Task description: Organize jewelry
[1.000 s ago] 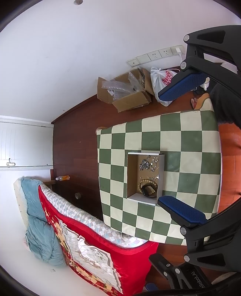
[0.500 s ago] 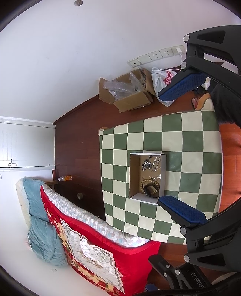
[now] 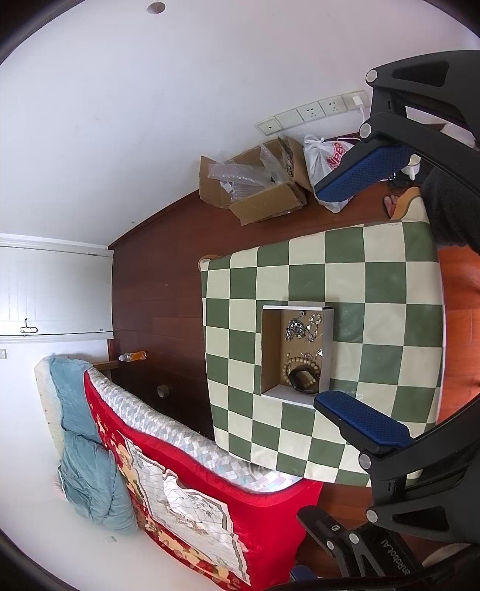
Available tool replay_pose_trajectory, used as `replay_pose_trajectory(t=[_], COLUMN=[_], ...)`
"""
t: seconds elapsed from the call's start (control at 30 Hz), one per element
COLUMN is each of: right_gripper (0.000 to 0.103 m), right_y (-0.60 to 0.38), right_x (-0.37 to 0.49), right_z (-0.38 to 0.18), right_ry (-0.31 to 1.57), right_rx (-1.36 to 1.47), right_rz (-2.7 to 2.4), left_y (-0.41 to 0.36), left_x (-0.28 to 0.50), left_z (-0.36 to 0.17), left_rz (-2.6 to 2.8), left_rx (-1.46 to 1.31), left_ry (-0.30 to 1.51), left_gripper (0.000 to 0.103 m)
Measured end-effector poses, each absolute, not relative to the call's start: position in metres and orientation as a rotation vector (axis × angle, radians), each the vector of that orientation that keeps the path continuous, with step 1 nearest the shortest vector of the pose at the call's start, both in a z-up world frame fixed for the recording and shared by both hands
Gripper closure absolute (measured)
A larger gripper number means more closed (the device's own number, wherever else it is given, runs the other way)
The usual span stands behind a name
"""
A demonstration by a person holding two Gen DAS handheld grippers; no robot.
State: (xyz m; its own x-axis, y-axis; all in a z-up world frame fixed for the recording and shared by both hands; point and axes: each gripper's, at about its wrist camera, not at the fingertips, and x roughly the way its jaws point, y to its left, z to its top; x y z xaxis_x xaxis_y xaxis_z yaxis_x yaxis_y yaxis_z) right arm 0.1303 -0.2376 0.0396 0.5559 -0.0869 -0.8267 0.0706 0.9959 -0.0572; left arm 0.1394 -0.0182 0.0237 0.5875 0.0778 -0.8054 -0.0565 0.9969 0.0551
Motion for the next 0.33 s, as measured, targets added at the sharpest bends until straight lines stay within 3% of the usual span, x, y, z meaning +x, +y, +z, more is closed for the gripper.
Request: replay_pose_trajectory(t=[0.33], right_gripper=[0.0], right_y=[-0.2375], right_x=[0.1293], right_z=[0.0396], right_ry=[0.978], right_rx=[-0.015], right_rz=[-0.092], left_y=[-0.0173], left_x=[0.1382], left_z=[0.0229], left_rz=[0.072], left_rx=[0.015], left_ry=[0.94], left_gripper=[0.0])
